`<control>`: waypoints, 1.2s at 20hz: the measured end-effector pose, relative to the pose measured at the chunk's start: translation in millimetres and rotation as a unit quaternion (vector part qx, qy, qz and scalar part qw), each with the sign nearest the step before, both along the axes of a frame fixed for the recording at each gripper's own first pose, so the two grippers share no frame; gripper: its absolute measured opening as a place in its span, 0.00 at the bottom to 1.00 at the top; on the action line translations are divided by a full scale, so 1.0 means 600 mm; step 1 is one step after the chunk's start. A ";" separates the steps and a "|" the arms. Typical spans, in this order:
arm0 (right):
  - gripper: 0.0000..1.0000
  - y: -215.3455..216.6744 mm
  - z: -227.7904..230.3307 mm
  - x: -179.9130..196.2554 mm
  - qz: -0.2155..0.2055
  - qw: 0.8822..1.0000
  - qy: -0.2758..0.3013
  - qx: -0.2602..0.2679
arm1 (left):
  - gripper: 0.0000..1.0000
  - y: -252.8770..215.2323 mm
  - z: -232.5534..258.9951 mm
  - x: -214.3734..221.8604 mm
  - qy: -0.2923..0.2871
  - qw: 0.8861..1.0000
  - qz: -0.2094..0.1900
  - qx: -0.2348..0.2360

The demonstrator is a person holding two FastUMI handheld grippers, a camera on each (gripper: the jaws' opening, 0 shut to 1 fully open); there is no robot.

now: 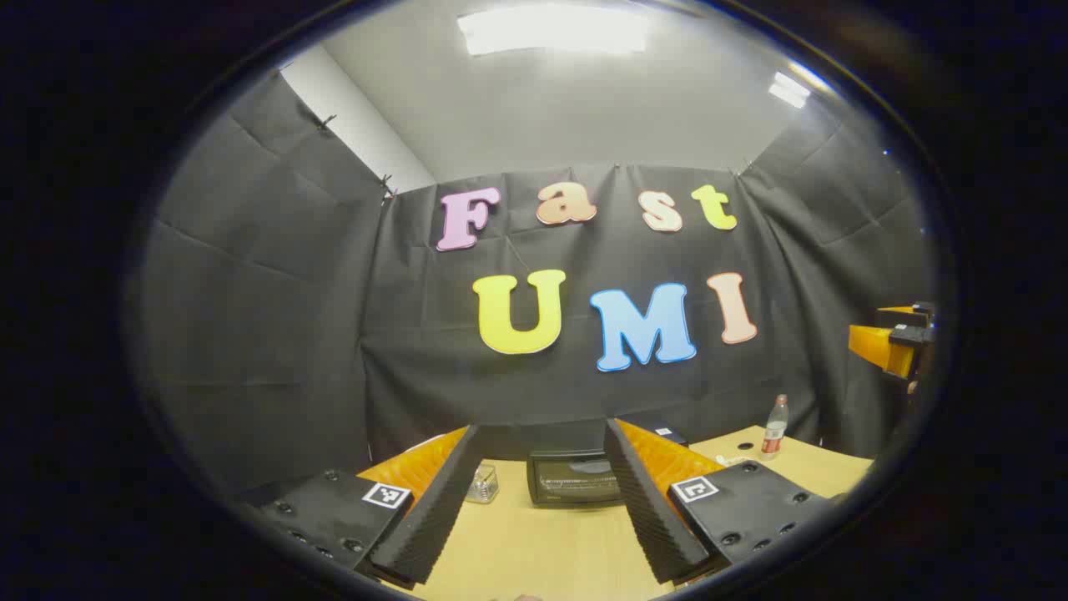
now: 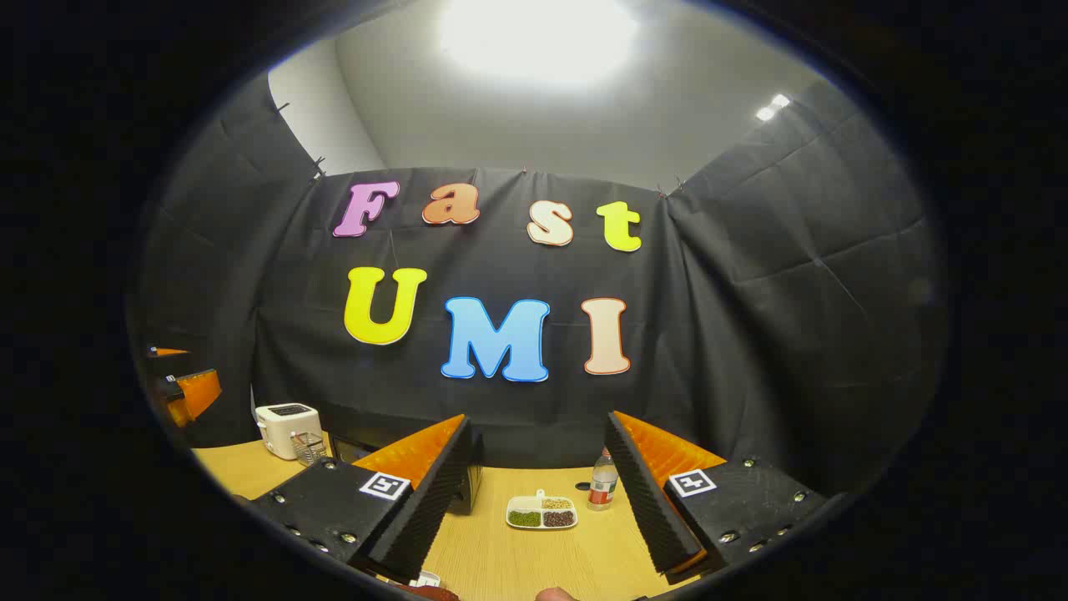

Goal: Open the electric oven with the left hand, put the food in, and close the electric oven.

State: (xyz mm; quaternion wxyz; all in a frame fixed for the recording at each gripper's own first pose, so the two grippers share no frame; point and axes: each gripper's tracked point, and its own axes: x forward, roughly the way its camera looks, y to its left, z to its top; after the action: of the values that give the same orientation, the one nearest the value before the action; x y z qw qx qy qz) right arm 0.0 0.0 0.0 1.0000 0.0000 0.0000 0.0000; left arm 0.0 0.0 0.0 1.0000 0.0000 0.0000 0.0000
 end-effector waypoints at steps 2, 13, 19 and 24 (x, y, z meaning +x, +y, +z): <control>0.97 -0.004 -0.003 0.001 0.001 1.000 0.001 0.002 | 1.00 -0.005 0.003 0.002 0.000 1.000 0.001 -0.008; 0.97 -0.021 -0.033 0.004 0.029 0.999 0.001 0.031 | 0.98 -0.029 0.012 0.003 -0.004 1.000 0.020 -0.018; 0.97 -0.023 -0.038 0.010 0.029 0.999 0.004 0.037 | 1.00 -0.048 0.019 0.048 -0.017 1.000 0.013 -0.014; 0.97 -0.025 -0.027 0.032 -0.001 1.000 -0.005 0.023 | 1.00 -0.065 0.005 0.138 -0.022 0.999 -0.018 -0.026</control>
State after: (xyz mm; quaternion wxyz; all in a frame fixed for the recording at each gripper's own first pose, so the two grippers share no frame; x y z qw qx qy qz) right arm 19.0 -14.8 -16.4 0.9997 0.0227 -0.0051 -0.0008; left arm 83.0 -39.1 2.9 0.9992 -0.0263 -0.0221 -0.0182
